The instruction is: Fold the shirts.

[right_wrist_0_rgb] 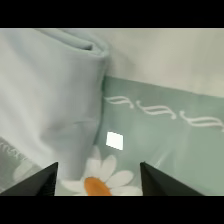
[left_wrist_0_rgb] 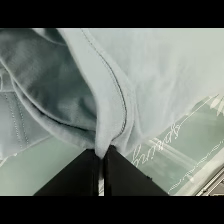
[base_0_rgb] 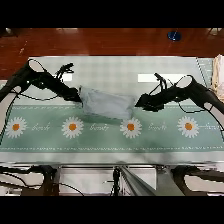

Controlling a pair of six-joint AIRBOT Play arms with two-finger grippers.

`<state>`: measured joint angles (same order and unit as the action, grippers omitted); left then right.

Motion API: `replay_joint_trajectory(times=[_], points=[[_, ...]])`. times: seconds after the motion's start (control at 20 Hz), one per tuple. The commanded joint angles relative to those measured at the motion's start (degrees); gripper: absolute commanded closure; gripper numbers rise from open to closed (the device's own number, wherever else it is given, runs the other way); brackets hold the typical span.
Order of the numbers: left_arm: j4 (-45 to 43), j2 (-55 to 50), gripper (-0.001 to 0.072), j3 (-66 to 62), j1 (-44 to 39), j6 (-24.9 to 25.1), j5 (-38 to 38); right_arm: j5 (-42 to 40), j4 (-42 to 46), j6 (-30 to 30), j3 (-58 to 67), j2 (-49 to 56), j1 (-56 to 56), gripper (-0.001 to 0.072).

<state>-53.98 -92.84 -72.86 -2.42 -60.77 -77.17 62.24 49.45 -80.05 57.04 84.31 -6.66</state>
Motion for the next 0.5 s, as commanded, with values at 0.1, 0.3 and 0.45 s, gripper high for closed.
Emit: replay_joint_trajectory(times=[0.1, 0.3, 0.45], points=[[0.0, 0.0, 0.0676, -0.1, 0.0, 0.0, -0.1, -6.1, -6.2, 1.8, 0.0, 6.8, -3.7, 0.0137], [-0.1, 0.0, 0.0676, -0.1, 0.0, 0.0, -0.1, -11.2, -18.0, 7.1, 0.0, 9.9, -8.0, 0.0137], [-0.1, 0.0, 0.0676, -0.1, 0.0, 0.0, -0.1, -14.6, -19.7, 7.0, 0.0, 9.9, -9.9, 0.0248]])
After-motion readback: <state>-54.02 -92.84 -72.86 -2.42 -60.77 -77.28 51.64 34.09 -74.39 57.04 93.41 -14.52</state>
